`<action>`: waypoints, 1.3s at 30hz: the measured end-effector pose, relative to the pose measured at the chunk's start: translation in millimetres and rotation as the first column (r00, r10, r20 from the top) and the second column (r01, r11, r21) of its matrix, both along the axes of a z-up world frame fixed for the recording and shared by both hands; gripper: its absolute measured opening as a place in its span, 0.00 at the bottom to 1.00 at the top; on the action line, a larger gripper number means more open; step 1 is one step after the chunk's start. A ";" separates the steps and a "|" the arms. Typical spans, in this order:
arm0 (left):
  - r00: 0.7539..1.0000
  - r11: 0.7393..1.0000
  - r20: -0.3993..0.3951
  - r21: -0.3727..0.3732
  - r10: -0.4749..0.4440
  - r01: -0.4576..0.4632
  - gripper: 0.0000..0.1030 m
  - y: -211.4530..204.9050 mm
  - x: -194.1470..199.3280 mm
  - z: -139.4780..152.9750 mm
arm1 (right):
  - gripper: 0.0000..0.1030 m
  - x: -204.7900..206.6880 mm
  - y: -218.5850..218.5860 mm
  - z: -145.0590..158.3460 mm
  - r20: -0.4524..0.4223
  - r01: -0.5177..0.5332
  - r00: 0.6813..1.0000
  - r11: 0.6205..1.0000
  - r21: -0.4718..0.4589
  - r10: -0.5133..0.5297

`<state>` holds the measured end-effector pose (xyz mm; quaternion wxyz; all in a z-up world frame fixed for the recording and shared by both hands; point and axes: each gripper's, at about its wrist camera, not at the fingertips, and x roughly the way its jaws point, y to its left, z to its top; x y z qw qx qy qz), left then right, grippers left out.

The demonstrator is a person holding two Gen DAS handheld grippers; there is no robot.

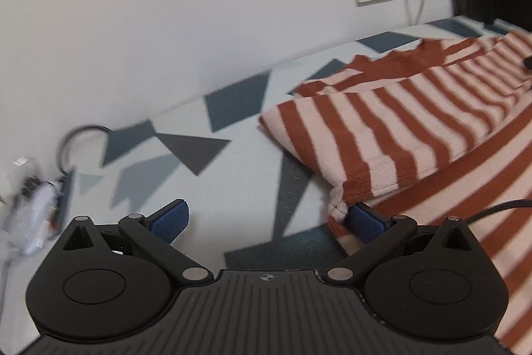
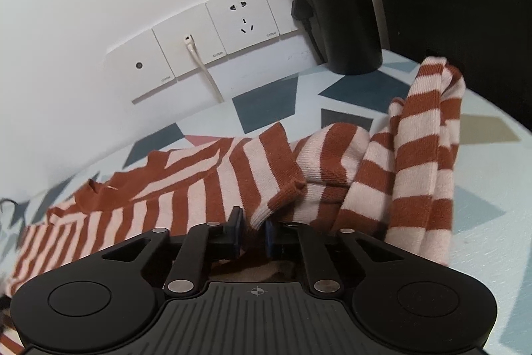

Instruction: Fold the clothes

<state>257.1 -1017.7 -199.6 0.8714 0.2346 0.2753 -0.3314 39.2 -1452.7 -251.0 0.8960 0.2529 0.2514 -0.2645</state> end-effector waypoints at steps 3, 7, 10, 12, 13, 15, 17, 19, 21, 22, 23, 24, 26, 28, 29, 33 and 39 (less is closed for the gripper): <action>0.995 0.986 -0.099 -0.169 -0.028 0.010 1.00 21.4 9.8 13.8 | 0.30 0.3 6.8 7.0 -0.030 -0.014 0.999 0.998 -0.059 0.013; 0.968 0.895 -0.251 -0.436 -0.022 -0.093 1.00 53.4 31.9 26.5 | 0.30 -2.9 5.9 18.6 0.014 -0.030 0.999 0.997 -0.067 0.031; 0.919 0.803 -0.389 -0.569 -0.073 -0.177 1.00 57.9 55.1 22.4 | 0.30 -2.0 -3.0 25.4 0.057 -0.023 0.998 0.998 -0.052 0.026; 0.891 0.789 -0.443 -0.580 -0.100 -0.200 0.91 46.6 68.3 18.2 | 0.30 0.8 -9.5 27.8 0.076 -0.022 0.997 0.998 -0.051 0.026; 0.881 0.796 -0.461 -0.570 -0.106 -0.203 0.85 38.8 73.9 16.7 | 0.30 3.9 -11.1 27.6 0.076 -0.031 0.996 0.998 -0.054 0.035; 0.892 0.848 -0.443 -0.502 -0.082 -0.171 0.70 15.8 75.3 18.6 | 0.31 9.9 -14.3 27.1 0.077 -0.048 0.996 0.997 -0.060 0.053; 0.908 0.886 -0.409 -0.449 -0.087 -0.118 0.68 -7.1 71.6 20.3 | 0.31 15.8 -14.8 26.7 0.077 -0.065 0.995 0.995 -0.073 0.071; 0.910 0.915 -0.407 -0.392 -0.082 -0.093 0.67 -28.2 71.0 18.7 | 0.33 20.9 -15.9 25.7 0.071 -0.076 0.994 0.993 -0.091 0.083; 0.911 0.936 -0.408 -0.339 -0.052 -0.098 0.66 -37.2 71.2 11.8 | 0.37 23.9 -18.9 23.8 0.069 -0.079 0.994 0.992 -0.100 0.086; 0.913 0.944 -0.407 -0.313 -0.033 -0.106 0.66 -40.5 71.9 8.0 | 0.38 24.7 -20.9 22.7 0.072 -0.078 0.994 0.992 -0.102 0.086; 0.914 0.951 -0.406 -0.287 -0.013 -0.114 0.66 -43.9 72.7 4.1 | 0.38 25.4 -23.0 21.5 0.074 -0.078 0.994 0.992 -0.103 0.086; 0.914 0.954 -0.406 -0.272 0.004 -0.125 0.65 -45.2 73.7 0.9 | 0.39 25.5 -25.4 19.8 0.078 -0.082 0.993 0.992 -0.101 0.090; 0.914 0.952 -0.406 -0.272 0.017 -0.139 0.63 -44.1 73.3 -1.8 | 0.41 25.0 -28.8 15.9 0.086 -0.095 0.991 0.991 -0.094 0.103; 0.913 0.950 -0.406 -0.272 0.031 -0.153 0.49 -42.9 73.0 -4.4 | 0.42 24.9 -30.9 12.4 0.094 -0.113 0.988 0.990 -0.081 0.121; 0.915 0.947 -0.402 -0.276 0.040 -0.162 0.26 -42.1 73.5 -3.6 | 0.42 24.3 -31.3 11.9 0.100 -0.121 0.987 0.990 -0.075 0.128; 0.932 0.913 -0.353 -0.346 0.084 -0.214 0.09 -31.7 78.6 7.8 | 0.43 19.1 -33.2 14.2 0.132 -0.131 0.982 0.990 -0.053 0.137; 0.934 0.909 -0.333 -0.337 0.127 -0.244 0.09 -32.1 81.3 -4.4 | 0.43 11.2 -40.7 14.9 0.147 -0.101 0.984 0.994 -0.036 0.105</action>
